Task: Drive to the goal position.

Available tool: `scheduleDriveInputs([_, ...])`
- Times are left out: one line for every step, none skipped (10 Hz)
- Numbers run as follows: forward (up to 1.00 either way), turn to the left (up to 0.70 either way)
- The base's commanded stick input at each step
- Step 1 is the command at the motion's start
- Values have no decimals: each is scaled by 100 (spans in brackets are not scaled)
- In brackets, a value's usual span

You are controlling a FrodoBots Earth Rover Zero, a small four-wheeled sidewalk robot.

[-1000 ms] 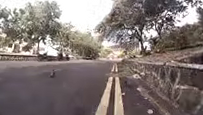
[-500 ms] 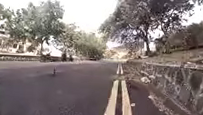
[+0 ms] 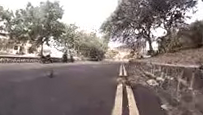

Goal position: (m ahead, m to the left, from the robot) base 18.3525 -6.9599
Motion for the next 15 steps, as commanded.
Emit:
scheduleDriveInputs([70,0])
scheduleDriveInputs([70,0])
scheduleDriveInputs([70,0])
scheduleDriveInputs([70,0])
scheduleDriveInputs([70,0])
scheduleDriveInputs([70,0])
scheduleDriveInputs([70,0])
scheduleDriveInputs([70,0])
scheduleDriveInputs([70,0])
scheduleDriveInputs([70,0])
scheduleDriveInputs([70,0])
scheduleDriveInputs([70,0])
scheduleDriveInputs([70,0])
scheduleDriveInputs([70,0])
scheduleDriveInputs([70,0])
